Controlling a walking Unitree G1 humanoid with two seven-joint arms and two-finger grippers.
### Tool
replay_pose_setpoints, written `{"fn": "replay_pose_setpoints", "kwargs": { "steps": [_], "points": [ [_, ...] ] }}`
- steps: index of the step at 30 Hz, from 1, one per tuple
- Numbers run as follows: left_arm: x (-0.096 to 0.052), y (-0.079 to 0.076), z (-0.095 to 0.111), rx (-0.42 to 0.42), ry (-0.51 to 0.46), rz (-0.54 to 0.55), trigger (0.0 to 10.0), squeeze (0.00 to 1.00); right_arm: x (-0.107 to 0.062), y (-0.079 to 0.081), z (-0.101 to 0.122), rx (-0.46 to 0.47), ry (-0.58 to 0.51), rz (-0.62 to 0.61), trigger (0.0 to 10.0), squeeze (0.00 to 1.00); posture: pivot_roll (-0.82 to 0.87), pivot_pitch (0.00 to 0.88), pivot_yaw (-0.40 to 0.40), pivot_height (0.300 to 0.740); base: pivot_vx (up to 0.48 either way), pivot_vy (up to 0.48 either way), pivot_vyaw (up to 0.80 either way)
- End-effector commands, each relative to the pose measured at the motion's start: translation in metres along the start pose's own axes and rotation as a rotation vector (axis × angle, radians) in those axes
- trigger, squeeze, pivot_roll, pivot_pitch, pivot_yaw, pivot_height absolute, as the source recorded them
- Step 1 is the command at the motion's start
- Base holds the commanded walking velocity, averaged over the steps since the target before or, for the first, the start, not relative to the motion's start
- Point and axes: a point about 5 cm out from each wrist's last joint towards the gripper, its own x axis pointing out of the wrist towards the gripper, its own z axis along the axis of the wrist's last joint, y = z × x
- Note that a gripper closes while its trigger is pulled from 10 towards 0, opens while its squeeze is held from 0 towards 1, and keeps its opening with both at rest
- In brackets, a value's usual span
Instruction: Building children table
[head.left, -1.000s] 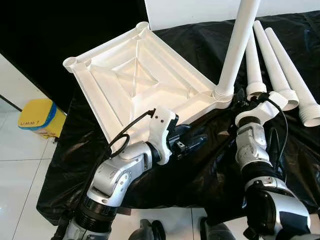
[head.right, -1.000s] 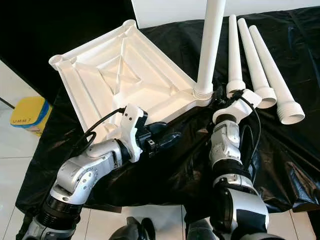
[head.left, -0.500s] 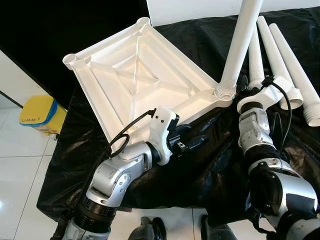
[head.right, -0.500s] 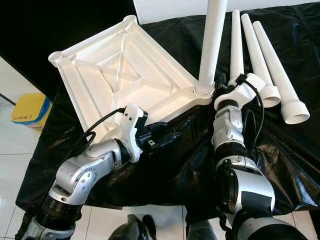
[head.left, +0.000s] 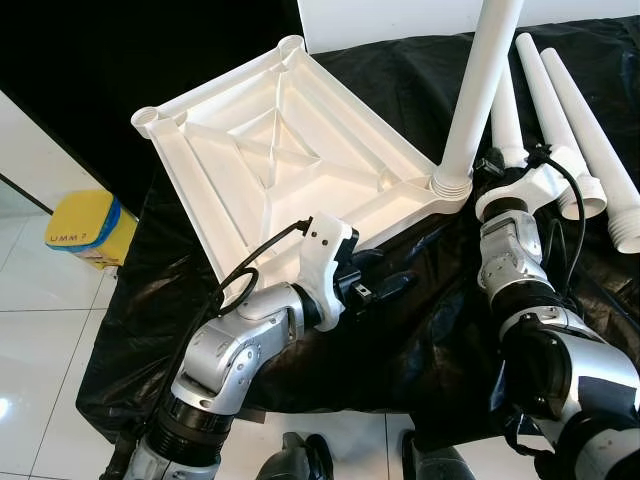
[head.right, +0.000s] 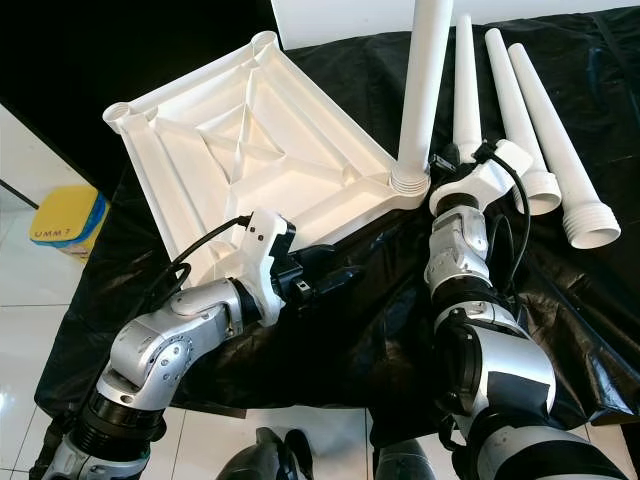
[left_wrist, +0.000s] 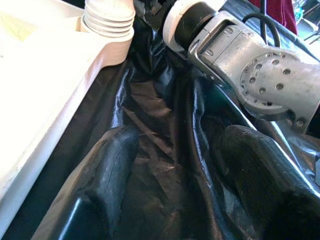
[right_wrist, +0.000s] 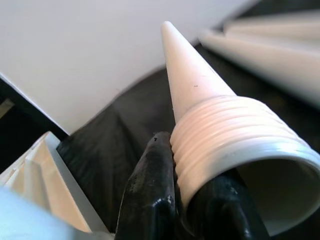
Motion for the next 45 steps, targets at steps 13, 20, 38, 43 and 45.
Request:
{"fn": "replay_pose_setpoints", "kwargs": {
  "steps": [13, 20, 38, 43, 45],
  "points": [
    [0.001, 0.005, 0.003, 0.029, -0.025, 0.008, 10.0, 0.00, -0.027, 0.048, 0.070, -0.130, -0.356, 0.232, 10.0, 0.00, -0.13, 0.129, 0.110, 0.740, 0.000, 0.000, 0.00],
    [0.003, 0.007, 0.005, 0.044, -0.040, 0.009, 10.0, 0.00, -0.030, 0.065, 0.103, -0.161, -0.473, 0.295, 10.0, 0.00, -0.14, 0.124, 0.110, 0.740, 0.000, 0.000, 0.00],
    [0.012, 0.024, 0.018, 0.072, -0.091, 0.054, 10.0, 0.00, -0.056, 0.131, 0.170, -0.207, -0.685, 0.603, 10.0, 0.00, -0.18, 0.086, 0.108, 0.740, 0.000, 0.000, 0.00],
    [0.013, 0.030, 0.023, 0.067, -0.109, 0.073, 10.0, 0.00, -0.061, 0.141, 0.177, -0.217, -0.694, 0.681, 10.0, 0.00, -0.19, 0.082, 0.107, 0.740, 0.000, 0.000, 0.00],
    [0.013, 0.031, 0.024, 0.067, -0.113, 0.076, 10.0, 0.00, -0.062, 0.143, 0.178, -0.220, -0.695, 0.697, 10.0, 0.00, -0.19, 0.082, 0.107, 0.740, 0.000, 0.000, 0.00]
  ]
}}
